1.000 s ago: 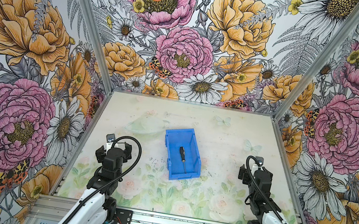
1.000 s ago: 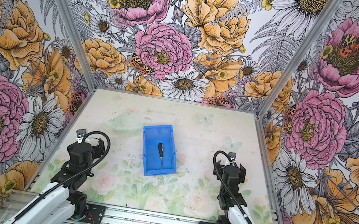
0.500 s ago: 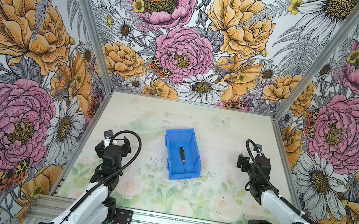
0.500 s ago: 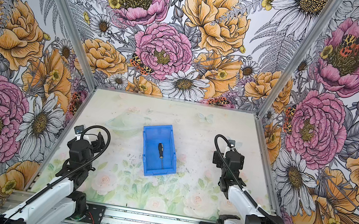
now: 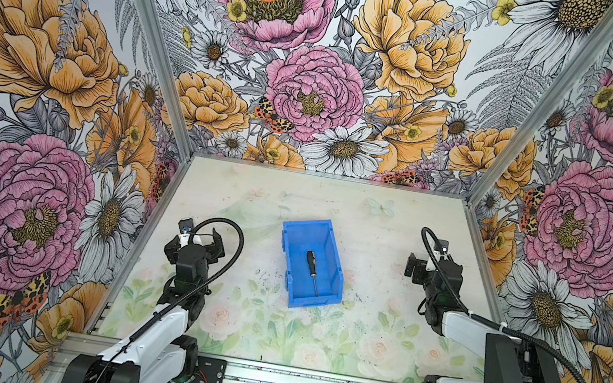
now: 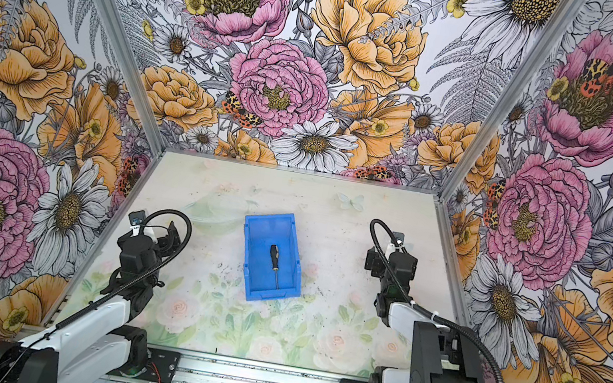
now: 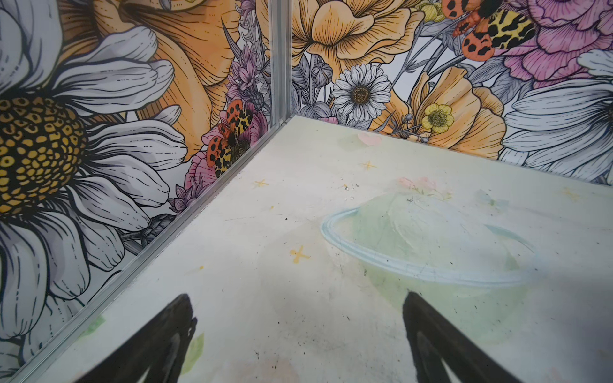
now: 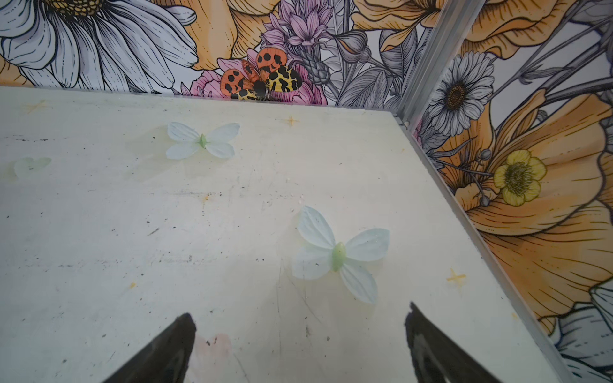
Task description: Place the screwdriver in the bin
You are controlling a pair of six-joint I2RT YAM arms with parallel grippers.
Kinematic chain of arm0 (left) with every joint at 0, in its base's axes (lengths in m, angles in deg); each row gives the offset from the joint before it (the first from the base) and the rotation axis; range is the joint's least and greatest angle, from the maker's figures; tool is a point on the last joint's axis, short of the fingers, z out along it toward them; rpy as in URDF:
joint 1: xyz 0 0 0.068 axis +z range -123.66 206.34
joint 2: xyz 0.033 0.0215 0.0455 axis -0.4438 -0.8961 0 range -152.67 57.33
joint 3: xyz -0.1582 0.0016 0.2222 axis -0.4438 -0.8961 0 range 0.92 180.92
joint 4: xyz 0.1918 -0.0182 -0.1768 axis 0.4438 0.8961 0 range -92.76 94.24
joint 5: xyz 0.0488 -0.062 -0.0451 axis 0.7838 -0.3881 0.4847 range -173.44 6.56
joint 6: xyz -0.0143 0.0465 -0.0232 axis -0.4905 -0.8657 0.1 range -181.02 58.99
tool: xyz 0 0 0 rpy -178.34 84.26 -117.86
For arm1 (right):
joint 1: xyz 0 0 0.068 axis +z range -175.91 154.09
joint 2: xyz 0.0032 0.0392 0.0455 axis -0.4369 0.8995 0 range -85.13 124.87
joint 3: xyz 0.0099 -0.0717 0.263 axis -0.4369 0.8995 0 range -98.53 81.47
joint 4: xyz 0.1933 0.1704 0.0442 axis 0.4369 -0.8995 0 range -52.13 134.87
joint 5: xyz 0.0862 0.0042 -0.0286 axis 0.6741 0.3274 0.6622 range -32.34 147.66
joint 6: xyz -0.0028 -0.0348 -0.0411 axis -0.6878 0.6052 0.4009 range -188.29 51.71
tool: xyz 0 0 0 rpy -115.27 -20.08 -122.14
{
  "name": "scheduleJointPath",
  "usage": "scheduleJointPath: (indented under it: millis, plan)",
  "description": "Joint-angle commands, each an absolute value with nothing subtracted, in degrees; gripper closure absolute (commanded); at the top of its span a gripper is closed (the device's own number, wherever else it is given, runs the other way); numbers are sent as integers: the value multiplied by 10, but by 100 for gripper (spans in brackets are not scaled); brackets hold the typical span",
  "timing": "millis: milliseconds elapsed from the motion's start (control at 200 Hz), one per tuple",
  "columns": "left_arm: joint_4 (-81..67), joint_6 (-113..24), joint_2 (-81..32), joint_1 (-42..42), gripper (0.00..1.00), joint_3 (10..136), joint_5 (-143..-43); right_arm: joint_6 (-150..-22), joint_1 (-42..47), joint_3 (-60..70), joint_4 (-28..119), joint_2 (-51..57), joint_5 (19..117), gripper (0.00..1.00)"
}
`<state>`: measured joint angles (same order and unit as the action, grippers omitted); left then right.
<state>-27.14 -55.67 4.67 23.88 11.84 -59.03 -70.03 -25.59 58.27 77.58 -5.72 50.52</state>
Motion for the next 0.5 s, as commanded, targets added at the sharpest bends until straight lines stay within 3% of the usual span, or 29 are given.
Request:
scheduleJointPath:
  millis: [0,85,496]
  plan:
    - [-314,-567,40,247,1,120,-617,-716,-263,575,868,-25,533,0]
    - [-317,-566,31,253,1,124,-628,-724,-265,590,928,9,522,1]
    - [-406,-577,-89,257,1,160,-657,-732,-275,585,932,28,533,1]
